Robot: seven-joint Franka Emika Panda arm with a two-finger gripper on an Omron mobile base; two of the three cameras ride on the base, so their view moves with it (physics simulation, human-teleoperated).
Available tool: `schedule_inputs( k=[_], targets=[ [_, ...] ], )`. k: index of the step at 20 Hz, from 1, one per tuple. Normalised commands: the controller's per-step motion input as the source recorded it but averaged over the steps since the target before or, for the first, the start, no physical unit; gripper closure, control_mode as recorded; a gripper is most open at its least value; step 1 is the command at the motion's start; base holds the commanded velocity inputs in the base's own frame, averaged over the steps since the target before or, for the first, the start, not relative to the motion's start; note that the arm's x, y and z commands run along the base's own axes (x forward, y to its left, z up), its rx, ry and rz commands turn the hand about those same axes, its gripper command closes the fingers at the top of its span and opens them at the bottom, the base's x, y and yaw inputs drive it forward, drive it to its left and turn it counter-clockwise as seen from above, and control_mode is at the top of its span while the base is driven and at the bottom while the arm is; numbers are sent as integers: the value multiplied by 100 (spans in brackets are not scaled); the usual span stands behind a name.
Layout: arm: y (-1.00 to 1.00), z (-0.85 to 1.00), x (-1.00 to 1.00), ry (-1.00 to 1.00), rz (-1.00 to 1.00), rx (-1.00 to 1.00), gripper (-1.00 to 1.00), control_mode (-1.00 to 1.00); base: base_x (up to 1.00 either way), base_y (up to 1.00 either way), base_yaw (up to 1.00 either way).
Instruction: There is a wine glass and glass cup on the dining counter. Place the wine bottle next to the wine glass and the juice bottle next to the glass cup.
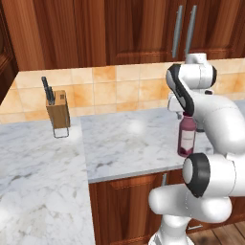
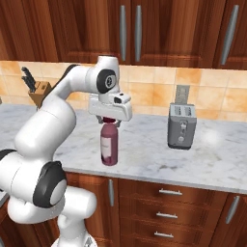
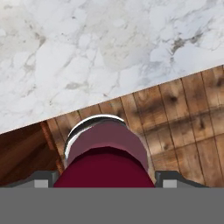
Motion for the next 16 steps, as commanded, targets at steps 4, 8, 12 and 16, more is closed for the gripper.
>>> schedule_inputs(
  k=[4, 8, 12, 16],
  targets=[
    [0, 0, 0, 0, 0, 0, 100, 100, -1, 0, 0],
    [0, 0, 0, 0, 0, 0, 100, 100, -50, -4, -4],
    [0, 0, 0, 0, 0, 0, 100, 100, -61, -29, -13],
    [0, 0, 0, 0, 0, 0, 100, 100, -36, -68, -5]
  ],
)
